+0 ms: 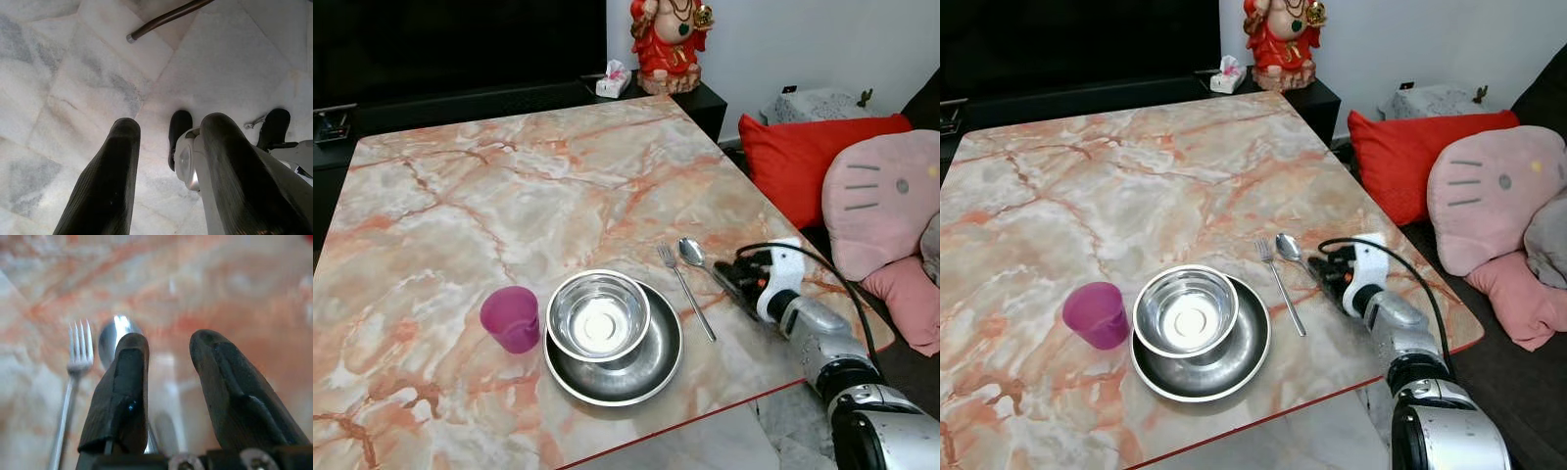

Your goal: Setting the table

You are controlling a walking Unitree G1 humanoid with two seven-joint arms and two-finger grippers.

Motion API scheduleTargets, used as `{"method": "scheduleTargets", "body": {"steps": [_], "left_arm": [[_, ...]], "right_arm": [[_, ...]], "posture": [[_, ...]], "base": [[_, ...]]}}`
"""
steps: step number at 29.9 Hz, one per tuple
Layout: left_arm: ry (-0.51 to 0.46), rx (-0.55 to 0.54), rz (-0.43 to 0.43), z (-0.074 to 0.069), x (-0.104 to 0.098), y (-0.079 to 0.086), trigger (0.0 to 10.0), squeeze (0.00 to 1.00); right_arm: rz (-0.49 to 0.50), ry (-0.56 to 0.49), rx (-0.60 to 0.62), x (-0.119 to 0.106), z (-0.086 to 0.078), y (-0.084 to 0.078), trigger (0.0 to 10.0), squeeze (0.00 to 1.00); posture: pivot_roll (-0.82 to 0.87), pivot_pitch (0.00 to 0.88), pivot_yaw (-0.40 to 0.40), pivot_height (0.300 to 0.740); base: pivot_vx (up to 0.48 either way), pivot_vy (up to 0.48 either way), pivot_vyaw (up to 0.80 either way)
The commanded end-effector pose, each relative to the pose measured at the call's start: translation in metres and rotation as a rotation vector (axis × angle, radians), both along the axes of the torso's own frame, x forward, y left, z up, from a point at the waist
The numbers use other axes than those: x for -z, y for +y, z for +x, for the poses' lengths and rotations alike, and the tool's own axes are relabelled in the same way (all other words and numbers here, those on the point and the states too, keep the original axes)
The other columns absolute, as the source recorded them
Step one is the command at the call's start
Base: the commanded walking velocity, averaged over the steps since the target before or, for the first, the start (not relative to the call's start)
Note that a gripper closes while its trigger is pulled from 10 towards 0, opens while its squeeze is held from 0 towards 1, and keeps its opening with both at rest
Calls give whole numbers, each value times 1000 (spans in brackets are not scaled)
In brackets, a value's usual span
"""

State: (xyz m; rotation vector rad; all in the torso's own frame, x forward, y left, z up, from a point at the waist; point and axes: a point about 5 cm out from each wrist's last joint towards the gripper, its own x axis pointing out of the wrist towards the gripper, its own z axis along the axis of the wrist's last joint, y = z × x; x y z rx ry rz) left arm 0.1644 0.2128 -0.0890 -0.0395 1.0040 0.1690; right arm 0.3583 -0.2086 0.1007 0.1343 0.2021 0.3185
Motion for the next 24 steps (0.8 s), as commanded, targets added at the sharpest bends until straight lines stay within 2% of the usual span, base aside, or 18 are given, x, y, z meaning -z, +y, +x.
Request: {"method": "scheduleTargets", "body": {"steps": [1, 9, 11, 14, 15, 19, 21, 24], "left_arm": [[-8, 7, 8, 2, -1, 3, 10000, 0], [-8, 10, 7, 2, -1, 2, 10000, 0], [-8, 10, 7, 2, -1, 2, 10000, 0], [-9, 9, 7, 2, -1, 2, 10000, 0], [-8, 10, 8, 2, -1, 2, 10000, 0], [-8, 11, 8, 2, -1, 2, 10000, 0], [-8, 13, 8, 2, -1, 2, 10000, 0], [-8, 14, 8, 2, -1, 2, 10000, 0]], "right_arm": [[25, -56, -5, -8, 2, 3, 10000, 0], [30, -83, -2, -6, -1, 9, 10000, 0], [0, -93, 52, -5, -2, 4, 10000, 0], [-161, -82, 150, -3, -6, -12, 10000, 0], [-170, -82, 155, -3, -6, -13, 10000, 0], [-214, -98, 123, -7, -12, -23, 10000, 0], [-251, -95, 70, -9, -20, -33, 10000, 0], [-267, -93, 66, -10, -24, -38, 10000, 0]], "posture": [[68, 26, -3, 740], [69, 26, -5, 740], [70, 26, -6, 740], [71, 26, -6, 740], [71, 26, -6, 740], [61, 25, -5, 740], [54, 24, -3, 740], [49, 24, -4, 740]], "base": [[0, 0, 0], [0, 0, 0], [0, 0, 0], [0, 0, 0], [0, 0, 0], [0, 0, 0], [0, 0, 0], [0, 0, 0]]}}
